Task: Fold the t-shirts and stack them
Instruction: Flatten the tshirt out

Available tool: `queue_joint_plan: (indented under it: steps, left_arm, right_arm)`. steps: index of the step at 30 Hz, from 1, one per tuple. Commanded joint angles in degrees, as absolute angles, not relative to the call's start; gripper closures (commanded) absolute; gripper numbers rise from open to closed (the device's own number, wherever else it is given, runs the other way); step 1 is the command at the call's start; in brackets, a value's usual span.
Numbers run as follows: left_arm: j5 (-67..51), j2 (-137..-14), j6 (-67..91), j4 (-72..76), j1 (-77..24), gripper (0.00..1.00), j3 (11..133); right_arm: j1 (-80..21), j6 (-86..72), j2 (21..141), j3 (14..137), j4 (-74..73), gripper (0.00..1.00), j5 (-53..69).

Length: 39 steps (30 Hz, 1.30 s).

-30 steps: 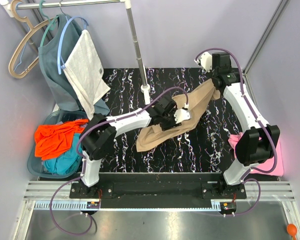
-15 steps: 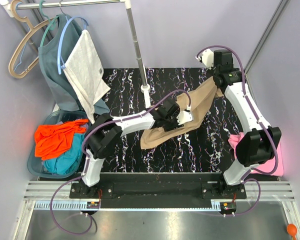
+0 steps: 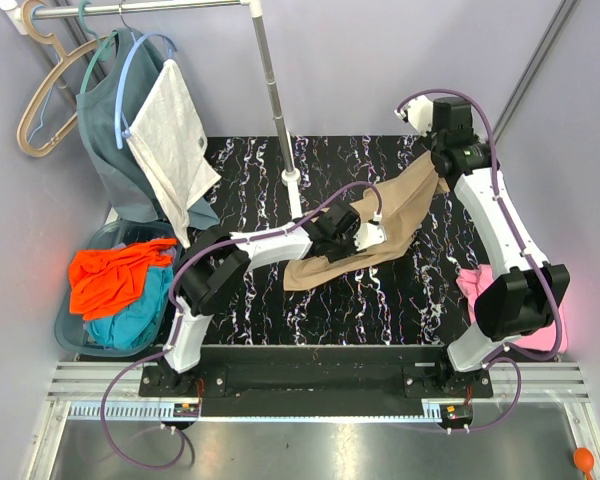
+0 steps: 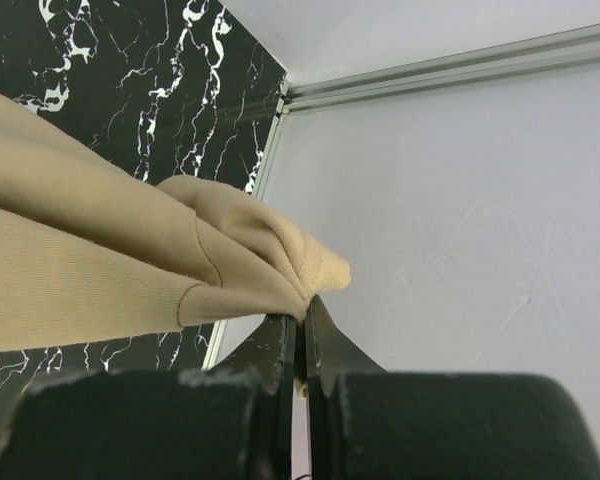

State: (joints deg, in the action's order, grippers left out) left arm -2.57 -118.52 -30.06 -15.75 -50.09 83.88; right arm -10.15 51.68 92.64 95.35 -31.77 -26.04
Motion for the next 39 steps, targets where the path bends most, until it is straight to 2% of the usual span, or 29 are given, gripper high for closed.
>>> queue_joint_plan:
  steps: [1, 7, 12, 20, 27, 30, 39]
  left_arm:
    - [-2.3, -116.7, -30.4, -13.7, -50.2, 0.67, 84.8]
    - [-2.6, -117.2, -30.3, -14.6, -50.2, 0.83, 87.0]
    - [-3.3, -117.2, -29.9, -16.0, -50.2, 0.85, 88.9]
    - [-4.1, -117.7, -29.6, -16.8, -50.3, 0.77, 90.9]
    - [-4.0, -119.9, -30.0, -17.1, -50.3, 0.87, 91.8]
    - [-4.5, -120.1, -29.9, -17.0, -50.2, 0.86, 91.2]
    - [-5.9, -117.6, -28.7, -17.4, -50.4, 0.67, 90.4]
  right_arm:
    - [-10.0, 53.1, 90.2, 95.2, -30.6, 1.00, -27.5]
    - [-10.1, 53.2, 89.6, 93.8, -30.7, 1.00, -27.6]
    - [-10.1, 53.0, 89.5, 93.3, -30.7, 1.00, -27.6]
    - [-10.1, 52.4, 89.5, 92.3, -30.5, 1.00, -27.4]
    - [-10.1, 52.6, 88.6, 91.2, -30.4, 1.00, -27.6]
    - [-9.9, 53.0, 88.4, 91.1, -30.3, 1.00, -27.6]
    - [-9.6, 52.4, 88.4, 90.0, -30.1, 1.00, -27.4]
